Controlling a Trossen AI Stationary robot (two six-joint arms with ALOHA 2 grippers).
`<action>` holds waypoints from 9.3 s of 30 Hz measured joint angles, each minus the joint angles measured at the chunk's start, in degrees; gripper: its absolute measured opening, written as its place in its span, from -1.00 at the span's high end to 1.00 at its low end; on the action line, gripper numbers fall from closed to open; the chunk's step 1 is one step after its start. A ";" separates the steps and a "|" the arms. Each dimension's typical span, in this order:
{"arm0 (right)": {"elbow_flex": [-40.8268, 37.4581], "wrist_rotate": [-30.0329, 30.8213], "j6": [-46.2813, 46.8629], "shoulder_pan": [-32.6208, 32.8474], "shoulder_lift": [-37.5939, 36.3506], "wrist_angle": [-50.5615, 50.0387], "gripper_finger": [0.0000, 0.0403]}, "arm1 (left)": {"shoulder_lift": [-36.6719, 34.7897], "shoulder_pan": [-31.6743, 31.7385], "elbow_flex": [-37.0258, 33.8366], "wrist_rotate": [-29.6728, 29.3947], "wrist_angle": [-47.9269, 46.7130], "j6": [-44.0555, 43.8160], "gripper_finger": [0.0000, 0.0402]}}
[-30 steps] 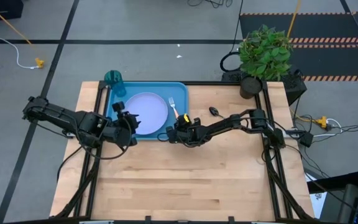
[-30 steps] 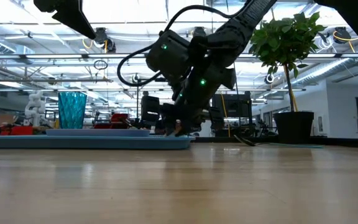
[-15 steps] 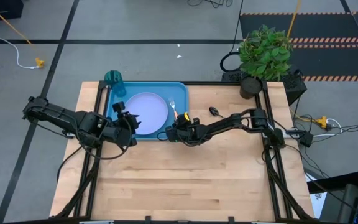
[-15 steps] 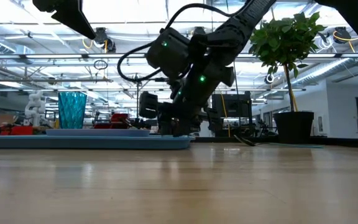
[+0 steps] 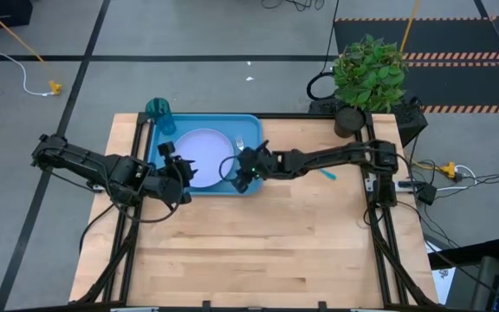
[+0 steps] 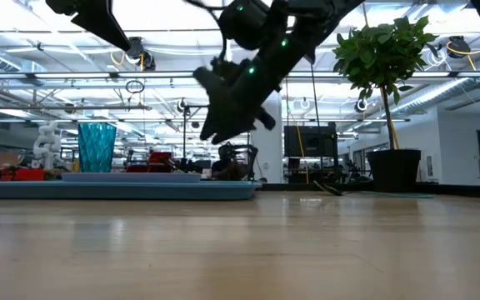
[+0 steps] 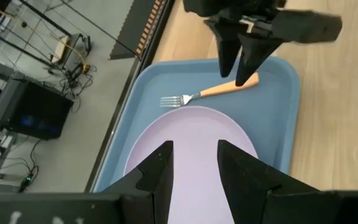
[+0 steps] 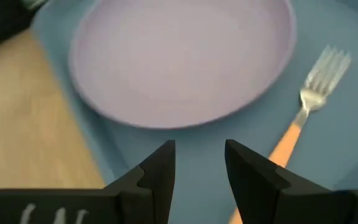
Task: Pick and place plate/cup/fork/spoon on tray
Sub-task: Put the orange fork on the blue tray to the right of the violet plate
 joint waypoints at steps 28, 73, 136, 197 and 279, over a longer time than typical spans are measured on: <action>-7.73 -12.20 -39.91 -8.50 0.09 -2.17 1.00 | 0.00 4.80 0.02 -0.12 5.12 10.70 0.37; -7.71 -5.97 -37.16 -8.62 4.48 10.04 1.00 | 0.02 10.27 0.02 0.31 9.83 11.23 0.37; 0.61 -7.23 -41.10 -13.20 8.52 5.78 1.00 | 0.00 11.45 0.00 0.43 14.53 16.25 0.37; 0.63 1.84 0.87 -3.18 9.25 6.72 -0.12 | 0.00 11.39 0.00 0.42 14.72 16.43 0.37; -34.27 -3.19 -20.53 1.80 -25.48 71.86 0.84 | 16.45 22.14 -11.17 44.88 84.76 20.42 0.37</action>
